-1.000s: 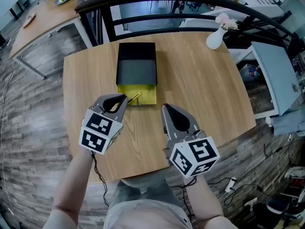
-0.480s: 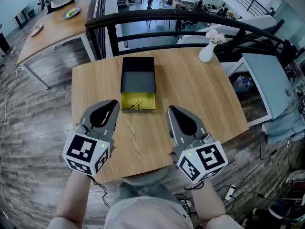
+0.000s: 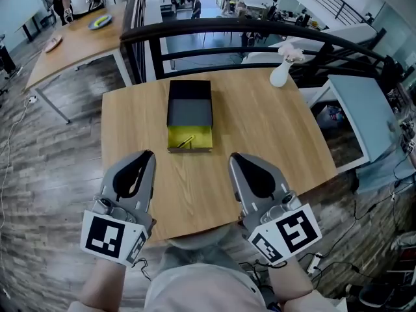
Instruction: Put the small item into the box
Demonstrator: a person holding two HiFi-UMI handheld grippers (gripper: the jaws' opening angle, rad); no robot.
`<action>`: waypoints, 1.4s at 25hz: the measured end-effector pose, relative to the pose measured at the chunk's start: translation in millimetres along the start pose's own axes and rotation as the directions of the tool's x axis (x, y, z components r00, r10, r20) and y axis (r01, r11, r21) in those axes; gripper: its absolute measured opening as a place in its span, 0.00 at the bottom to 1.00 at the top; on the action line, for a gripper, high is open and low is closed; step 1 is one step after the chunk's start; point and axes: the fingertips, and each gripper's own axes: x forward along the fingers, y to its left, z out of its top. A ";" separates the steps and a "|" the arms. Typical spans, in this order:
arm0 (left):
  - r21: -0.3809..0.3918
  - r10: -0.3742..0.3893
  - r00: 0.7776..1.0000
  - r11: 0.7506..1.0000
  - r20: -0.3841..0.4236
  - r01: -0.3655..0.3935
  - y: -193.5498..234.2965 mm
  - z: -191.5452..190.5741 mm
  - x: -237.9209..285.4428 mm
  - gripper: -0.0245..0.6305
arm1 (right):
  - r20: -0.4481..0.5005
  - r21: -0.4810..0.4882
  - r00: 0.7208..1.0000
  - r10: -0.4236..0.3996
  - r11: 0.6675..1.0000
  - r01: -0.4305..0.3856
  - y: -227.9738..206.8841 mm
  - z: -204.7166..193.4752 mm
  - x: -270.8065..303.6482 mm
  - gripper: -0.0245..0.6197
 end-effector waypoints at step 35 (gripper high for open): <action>-0.041 -0.051 0.993 0.998 -0.106 0.047 -34.0 -41.7 -27.4 0.04 | -0.076 -0.004 0.996 0.049 0.999 -0.049 26.2 -27.8 -11.6 0.04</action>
